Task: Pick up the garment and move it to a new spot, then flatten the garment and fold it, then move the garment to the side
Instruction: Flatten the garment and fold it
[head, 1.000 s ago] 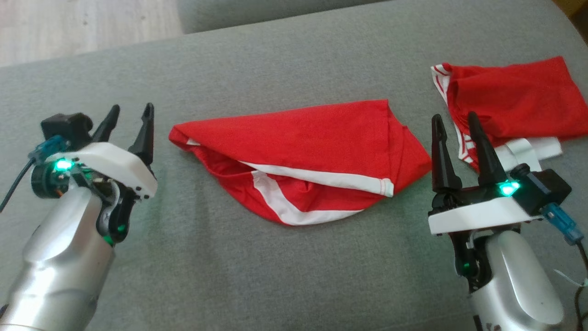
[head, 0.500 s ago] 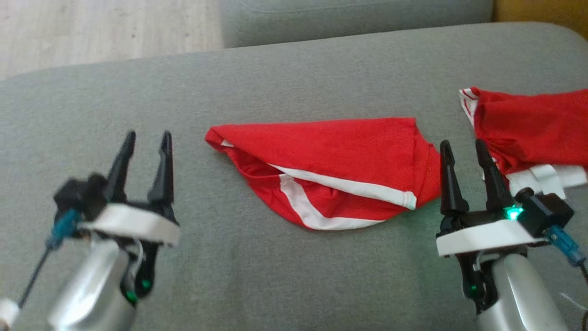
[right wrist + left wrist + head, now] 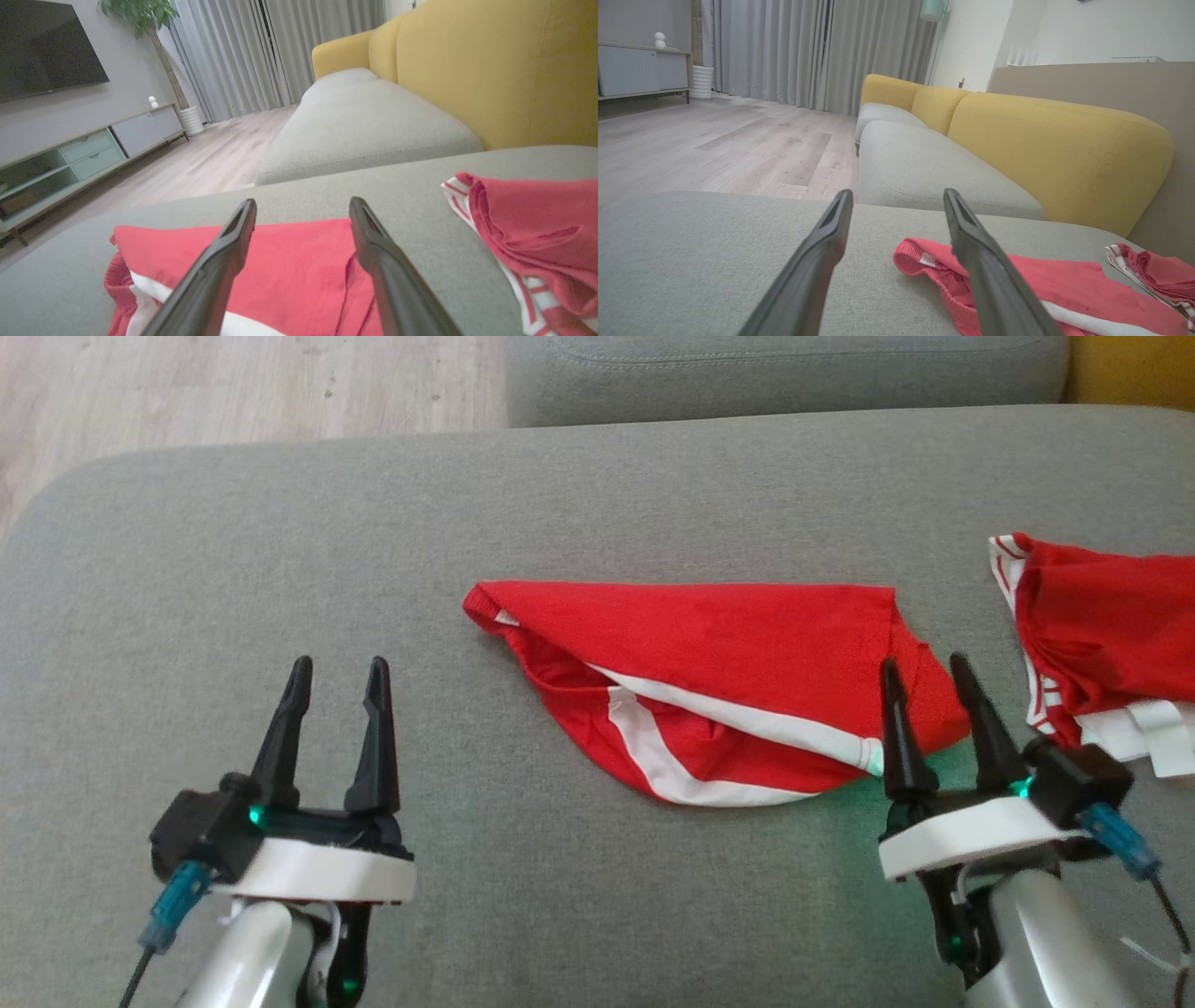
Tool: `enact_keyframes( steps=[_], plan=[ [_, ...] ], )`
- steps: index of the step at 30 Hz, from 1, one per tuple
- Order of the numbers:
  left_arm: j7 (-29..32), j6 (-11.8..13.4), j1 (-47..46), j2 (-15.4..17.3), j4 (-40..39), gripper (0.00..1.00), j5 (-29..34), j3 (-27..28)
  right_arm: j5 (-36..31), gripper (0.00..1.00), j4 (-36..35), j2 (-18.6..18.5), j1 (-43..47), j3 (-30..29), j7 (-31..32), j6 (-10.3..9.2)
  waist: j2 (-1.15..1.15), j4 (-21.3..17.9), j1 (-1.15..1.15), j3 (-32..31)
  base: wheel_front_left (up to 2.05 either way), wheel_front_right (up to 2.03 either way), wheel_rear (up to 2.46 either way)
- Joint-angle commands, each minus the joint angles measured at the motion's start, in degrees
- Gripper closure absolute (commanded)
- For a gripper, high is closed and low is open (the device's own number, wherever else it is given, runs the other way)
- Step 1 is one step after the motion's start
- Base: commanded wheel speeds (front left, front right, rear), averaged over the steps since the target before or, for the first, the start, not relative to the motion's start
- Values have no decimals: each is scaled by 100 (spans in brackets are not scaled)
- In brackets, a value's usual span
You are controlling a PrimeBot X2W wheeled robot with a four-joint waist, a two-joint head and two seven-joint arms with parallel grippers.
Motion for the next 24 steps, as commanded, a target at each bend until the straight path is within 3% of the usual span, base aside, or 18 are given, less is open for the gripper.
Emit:
enact_keyframes(
  steps=[1,10,24],
  plan=[
    [-53,-38,-125,15,-167,0,89,288,-24,0,4,-10,-192,138,47,-5,0,40,0,22,0,0,0],
    [-54,-326,-70,-274,47,0,354,426,142,0,1052,-10,-316,296,693,-5,0,156,0,113,0,0,0],
    [-54,-576,-38,-484,269,0,630,666,218,0,1536,-10,-552,736,555,-5,0,121,0,49,0,0,0]
  ],
)
